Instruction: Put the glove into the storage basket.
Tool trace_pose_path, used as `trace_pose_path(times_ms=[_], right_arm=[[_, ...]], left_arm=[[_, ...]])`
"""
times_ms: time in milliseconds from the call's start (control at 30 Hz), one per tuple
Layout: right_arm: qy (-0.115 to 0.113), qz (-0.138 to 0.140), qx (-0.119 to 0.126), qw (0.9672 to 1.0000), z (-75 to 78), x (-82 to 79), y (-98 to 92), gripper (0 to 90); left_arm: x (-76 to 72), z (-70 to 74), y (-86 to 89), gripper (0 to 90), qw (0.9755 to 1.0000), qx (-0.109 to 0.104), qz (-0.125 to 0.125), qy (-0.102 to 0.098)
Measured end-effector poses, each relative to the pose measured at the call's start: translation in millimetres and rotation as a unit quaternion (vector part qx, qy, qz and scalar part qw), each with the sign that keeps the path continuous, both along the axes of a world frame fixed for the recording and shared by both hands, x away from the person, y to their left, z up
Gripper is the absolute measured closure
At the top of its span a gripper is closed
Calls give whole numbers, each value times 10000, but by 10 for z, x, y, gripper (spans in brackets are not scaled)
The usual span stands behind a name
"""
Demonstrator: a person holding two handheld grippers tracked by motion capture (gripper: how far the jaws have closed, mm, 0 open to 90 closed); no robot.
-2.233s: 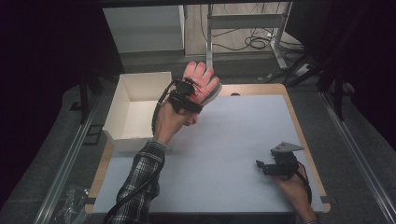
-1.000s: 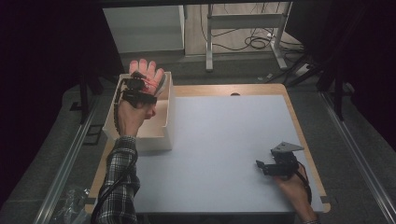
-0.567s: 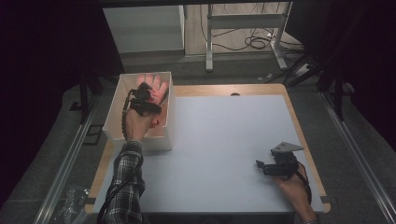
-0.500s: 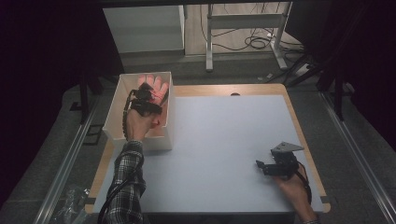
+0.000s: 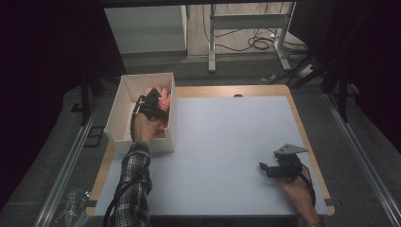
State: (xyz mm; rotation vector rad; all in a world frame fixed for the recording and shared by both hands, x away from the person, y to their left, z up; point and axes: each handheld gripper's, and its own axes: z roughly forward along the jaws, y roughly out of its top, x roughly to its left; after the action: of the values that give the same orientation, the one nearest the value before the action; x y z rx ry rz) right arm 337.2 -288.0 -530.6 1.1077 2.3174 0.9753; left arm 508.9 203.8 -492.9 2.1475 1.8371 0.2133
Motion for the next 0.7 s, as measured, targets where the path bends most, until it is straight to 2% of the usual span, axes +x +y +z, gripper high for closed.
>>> trace_pose_path(times_ms=[33, 67, 133, 167, 267, 500, 700], right_arm=[[0, -1, 0, 10000, 0, 0, 0, 204], [0, 0, 1, 10000, 0, 0, 0, 204], [0, -1, 0, 10000, 0, 0, 0, 204], [-6, 2, -3, 10000, 0, 1, 0, 204], [-1, 0, -1, 10000, 0, 0, 0, 204], [-6, 2, -4, 10000, 0, 0, 0, 204], [-5, 3, -4, 10000, 0, 0, 0, 204]], left_arm=[[6, -14, -8, 262, 10000, -13, 11, 17], [21, -42, -28, 222, 9999, 31, -42, 116], [24, -51, -38, 204, 9999, 30, -82, 147], [25, -52, -40, 162, 9998, -4, -102, 161], [25, -47, -28, 124, 9996, -93, -77, 241], [-5, -20, 14, 69, 9991, -304, -86, 282], [-49, 71, 31, 46, 9992, -359, -155, 47]])
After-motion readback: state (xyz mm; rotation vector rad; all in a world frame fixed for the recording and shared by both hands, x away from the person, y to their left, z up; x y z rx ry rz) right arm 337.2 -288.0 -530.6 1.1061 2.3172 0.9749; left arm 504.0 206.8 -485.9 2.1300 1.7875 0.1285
